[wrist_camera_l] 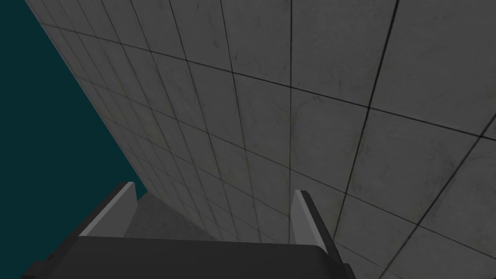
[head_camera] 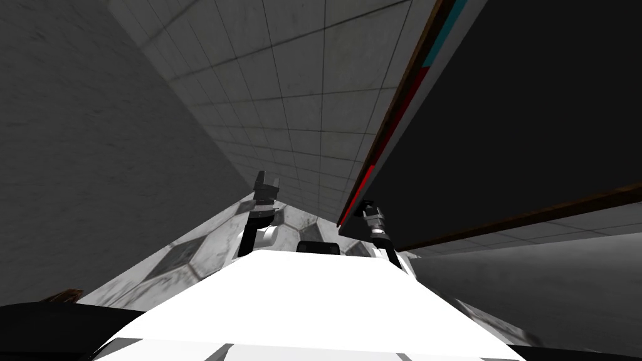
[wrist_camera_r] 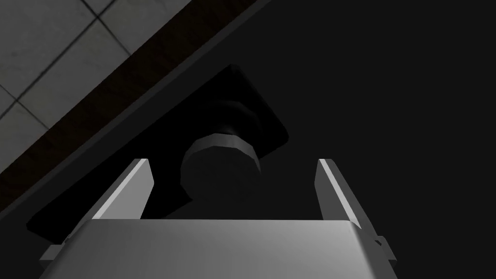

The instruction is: Pull the door open

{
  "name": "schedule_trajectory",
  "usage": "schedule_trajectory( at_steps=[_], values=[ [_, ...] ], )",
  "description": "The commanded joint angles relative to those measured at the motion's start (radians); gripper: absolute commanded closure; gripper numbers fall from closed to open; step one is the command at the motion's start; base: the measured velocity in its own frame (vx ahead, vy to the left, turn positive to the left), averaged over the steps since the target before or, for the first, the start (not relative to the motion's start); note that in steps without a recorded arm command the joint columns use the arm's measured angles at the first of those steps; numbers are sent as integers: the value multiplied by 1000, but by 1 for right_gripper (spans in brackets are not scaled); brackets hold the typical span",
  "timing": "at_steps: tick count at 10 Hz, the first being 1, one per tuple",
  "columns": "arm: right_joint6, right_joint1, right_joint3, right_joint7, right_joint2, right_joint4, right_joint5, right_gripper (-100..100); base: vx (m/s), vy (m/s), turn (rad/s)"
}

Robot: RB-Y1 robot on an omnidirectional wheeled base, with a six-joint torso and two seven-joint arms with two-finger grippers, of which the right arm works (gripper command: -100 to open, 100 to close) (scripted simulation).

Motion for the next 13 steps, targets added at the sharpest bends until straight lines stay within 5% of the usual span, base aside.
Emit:
schedule_trajectory(
  at_steps=[1,13],
  values=[
    [8,3,8,-50,7,-9,-34,-100,-91,-31,62],
    [55,19,60,-360,52,-64,-262,-100,-86,-28,65]
  ],
)
